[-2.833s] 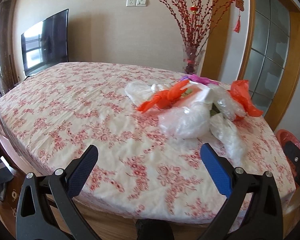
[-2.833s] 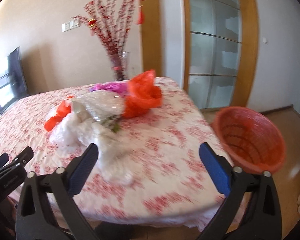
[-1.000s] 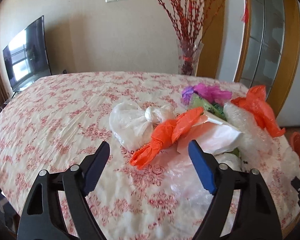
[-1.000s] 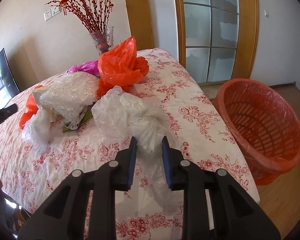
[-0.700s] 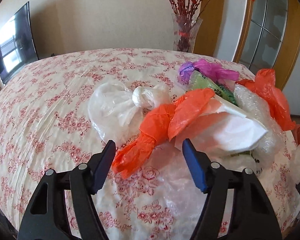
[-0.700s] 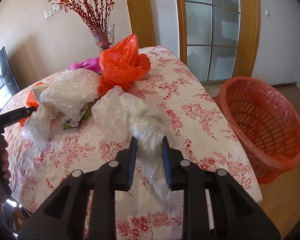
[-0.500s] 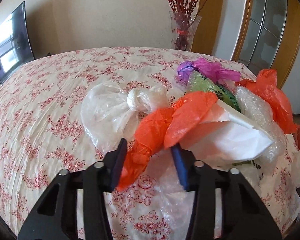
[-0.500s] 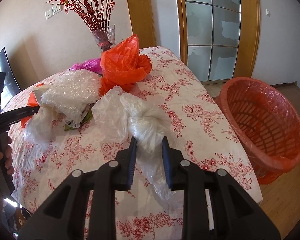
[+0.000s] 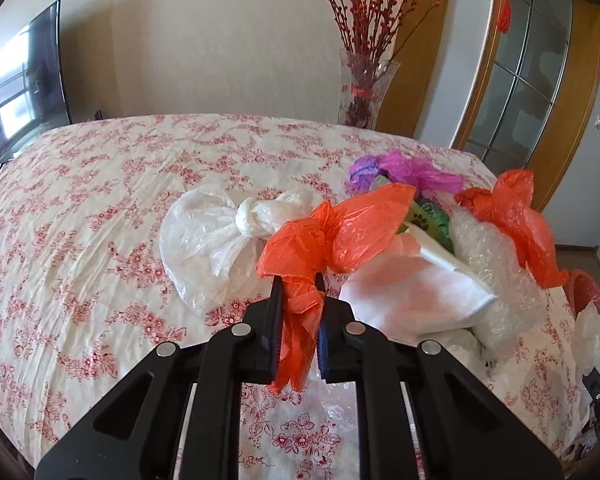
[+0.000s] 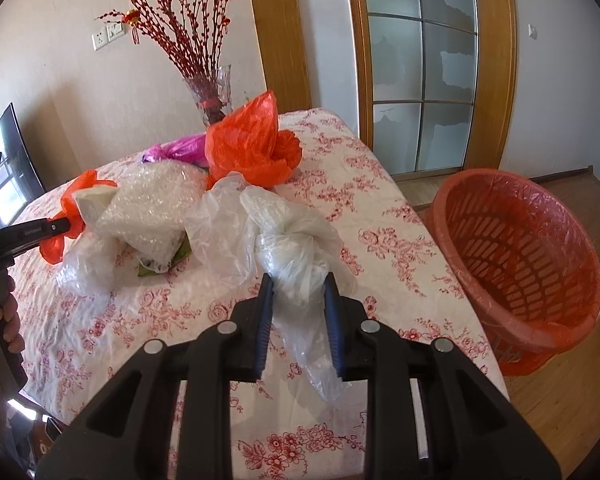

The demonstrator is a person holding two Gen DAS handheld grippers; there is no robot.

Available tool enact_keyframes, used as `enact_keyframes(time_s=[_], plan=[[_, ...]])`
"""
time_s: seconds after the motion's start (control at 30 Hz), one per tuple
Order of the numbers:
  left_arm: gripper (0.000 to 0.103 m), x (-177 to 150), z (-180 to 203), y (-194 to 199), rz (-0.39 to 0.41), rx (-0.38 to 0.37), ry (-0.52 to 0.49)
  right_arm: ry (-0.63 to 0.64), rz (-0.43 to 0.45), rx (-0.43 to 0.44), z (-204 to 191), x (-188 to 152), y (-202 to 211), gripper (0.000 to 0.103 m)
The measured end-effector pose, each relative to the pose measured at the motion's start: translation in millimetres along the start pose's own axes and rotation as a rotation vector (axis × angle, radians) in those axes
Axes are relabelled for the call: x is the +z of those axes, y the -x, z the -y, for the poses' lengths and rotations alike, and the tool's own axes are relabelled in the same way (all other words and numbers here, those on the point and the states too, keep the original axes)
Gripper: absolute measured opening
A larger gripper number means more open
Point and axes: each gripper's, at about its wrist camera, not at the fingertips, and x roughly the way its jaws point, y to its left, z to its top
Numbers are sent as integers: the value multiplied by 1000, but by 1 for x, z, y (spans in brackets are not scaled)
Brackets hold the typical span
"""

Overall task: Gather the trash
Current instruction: 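Carry the orange bag in left gripper while right carries white bag to basket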

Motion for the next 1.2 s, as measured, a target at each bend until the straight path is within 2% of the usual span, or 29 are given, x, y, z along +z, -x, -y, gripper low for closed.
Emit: enact_keyframes(time_s=[0.2,0.5,0.83,1.0,1.2], plan=[[11,11,7,28,61,-26,-16,-4,27,0,4,5,11,25],[11,22,42,64,122,-117,-41,-21,83,-19,21,19,28,25],[11,15,127,95,151,-289,-142,-101,182,-97,73,44,56,25],[11,6,178,97,139,-388,-196,-155,211,-159,110,48,66,25],[11,-8,236,85,84,-487,-252,-215,215,-225,153,46,70,25]])
